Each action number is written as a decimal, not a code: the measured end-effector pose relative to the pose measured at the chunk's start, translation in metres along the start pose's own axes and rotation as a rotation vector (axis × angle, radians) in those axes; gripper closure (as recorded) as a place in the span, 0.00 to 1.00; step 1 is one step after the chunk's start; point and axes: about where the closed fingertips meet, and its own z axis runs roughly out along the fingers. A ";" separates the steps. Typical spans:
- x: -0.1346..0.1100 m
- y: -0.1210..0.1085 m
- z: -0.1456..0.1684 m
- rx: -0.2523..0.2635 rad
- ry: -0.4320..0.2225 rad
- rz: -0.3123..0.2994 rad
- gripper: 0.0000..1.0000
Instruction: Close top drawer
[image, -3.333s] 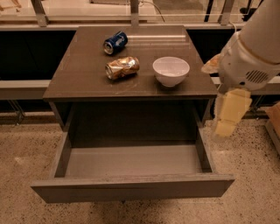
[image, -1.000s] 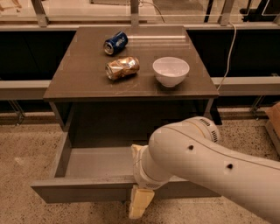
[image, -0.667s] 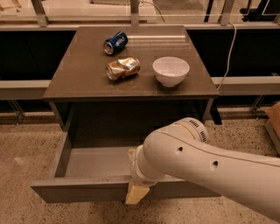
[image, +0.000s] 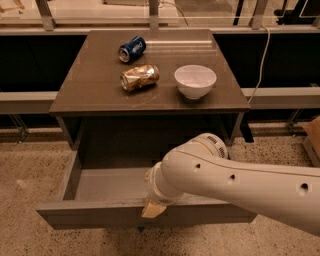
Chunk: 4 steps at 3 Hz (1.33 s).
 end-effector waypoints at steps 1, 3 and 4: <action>0.000 0.000 -0.001 0.000 0.000 0.000 0.41; -0.004 -0.064 0.000 0.056 -0.013 -0.007 0.38; -0.002 -0.098 0.004 0.075 -0.001 0.001 0.38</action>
Offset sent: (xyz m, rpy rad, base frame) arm 0.0820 0.0012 0.0243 0.0351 -0.0873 -0.0144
